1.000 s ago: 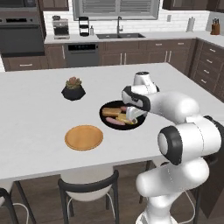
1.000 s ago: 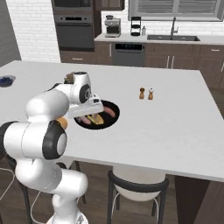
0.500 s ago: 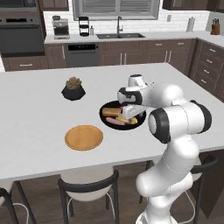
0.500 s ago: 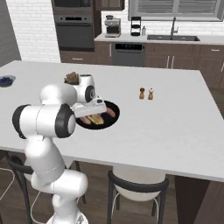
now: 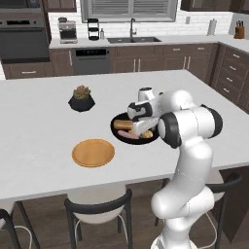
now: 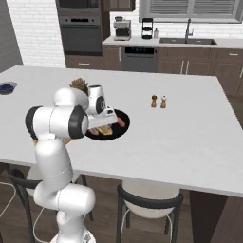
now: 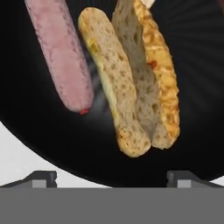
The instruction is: Place one bun and one sausage from the bowl on each plate.
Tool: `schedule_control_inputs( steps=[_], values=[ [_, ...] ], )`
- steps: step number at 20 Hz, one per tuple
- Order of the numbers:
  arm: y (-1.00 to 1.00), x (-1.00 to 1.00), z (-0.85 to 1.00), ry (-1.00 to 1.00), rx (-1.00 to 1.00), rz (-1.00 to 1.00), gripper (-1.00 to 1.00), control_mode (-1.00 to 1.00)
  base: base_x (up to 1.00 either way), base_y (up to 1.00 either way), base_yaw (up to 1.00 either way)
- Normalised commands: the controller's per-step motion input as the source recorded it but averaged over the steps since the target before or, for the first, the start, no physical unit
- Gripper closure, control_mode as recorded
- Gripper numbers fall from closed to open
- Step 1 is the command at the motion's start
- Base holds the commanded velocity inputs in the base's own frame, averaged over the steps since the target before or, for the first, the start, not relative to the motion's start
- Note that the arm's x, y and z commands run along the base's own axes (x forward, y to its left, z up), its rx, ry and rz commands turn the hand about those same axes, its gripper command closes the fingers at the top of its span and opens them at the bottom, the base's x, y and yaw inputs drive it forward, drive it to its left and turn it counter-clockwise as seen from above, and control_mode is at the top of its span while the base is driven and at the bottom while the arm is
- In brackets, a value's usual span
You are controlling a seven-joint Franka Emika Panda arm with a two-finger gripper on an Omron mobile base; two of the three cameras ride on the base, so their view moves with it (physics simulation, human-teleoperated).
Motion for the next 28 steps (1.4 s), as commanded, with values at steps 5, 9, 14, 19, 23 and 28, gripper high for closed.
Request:
schedule_control_inputs(
  steps=[5, 9, 14, 19, 23, 28],
  values=[
    [-0.04, 0.34, -0.36, 0.0, 0.0, 0.0, -1.0, -1.0, 0.0, 0.0, 0.0],
    [-0.07, 0.47, -0.12, 0.0, 0.0, 0.0, -1.0, -1.0, 0.0, 0.0, 0.0],
    [-0.02, 0.23, -0.11, -0.02, 0.0, 0.0, -1.0, -1.0, 0.0, 0.0, 0.0],
    [0.0, 0.03, -0.49, -0.01, -0.06, 0.0, -1.0, -1.0, 0.0, 0.0, 0.0],
    [0.0, 0.12, -0.4, -0.01, -0.05, 0.0, 1.0, -1.0, 0.0, 0.0, 0.0],
    [0.0, -0.02, -0.17, -0.01, 0.0, 0.0, 1.0, -1.0, 0.0, 0.0, 0.0]
  ],
)
